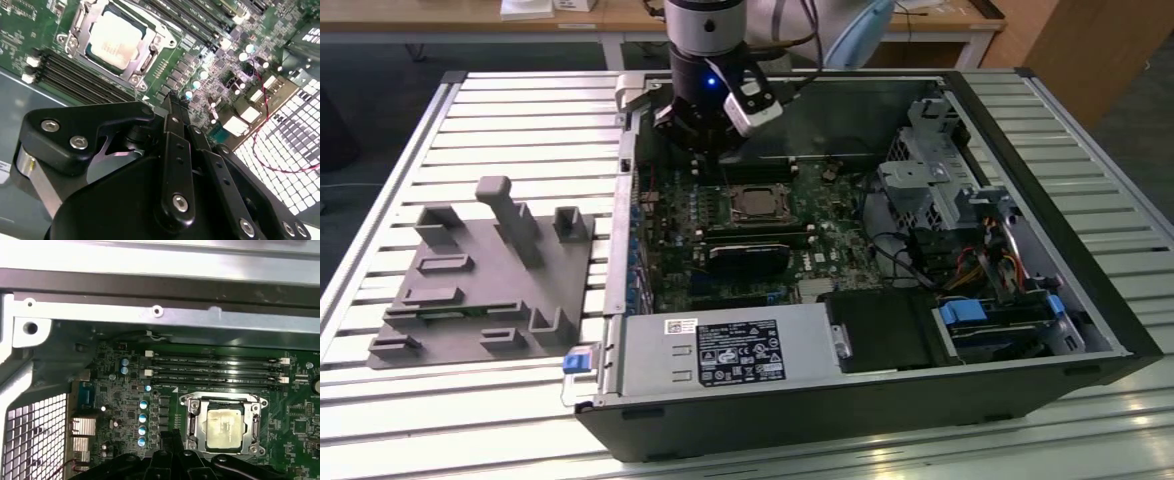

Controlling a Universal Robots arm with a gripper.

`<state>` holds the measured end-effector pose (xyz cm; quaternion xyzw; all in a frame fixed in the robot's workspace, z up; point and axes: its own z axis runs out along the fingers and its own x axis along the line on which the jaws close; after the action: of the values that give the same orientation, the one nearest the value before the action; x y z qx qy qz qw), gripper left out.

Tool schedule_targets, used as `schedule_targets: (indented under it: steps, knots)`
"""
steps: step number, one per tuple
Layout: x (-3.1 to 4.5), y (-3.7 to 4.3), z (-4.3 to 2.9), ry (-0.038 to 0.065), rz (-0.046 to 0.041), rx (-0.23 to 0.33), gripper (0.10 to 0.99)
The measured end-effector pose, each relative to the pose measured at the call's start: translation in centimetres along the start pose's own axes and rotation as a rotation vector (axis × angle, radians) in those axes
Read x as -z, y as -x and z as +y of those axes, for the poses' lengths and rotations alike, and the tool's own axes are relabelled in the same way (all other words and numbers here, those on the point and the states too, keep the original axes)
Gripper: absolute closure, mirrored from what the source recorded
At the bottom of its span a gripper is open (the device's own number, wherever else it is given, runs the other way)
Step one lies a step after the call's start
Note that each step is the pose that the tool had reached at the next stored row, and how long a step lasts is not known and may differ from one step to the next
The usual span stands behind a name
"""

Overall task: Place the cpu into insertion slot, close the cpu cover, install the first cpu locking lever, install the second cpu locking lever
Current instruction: 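Install the first cpu locking lever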

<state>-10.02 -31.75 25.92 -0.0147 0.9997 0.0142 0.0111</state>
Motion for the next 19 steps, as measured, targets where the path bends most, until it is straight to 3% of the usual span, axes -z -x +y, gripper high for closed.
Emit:
schedule_targets:
  steps: [19]
  knots:
    - [-0.47, -0.24, 2.72, 0.0, 0.0002, 0.006, 0.98]
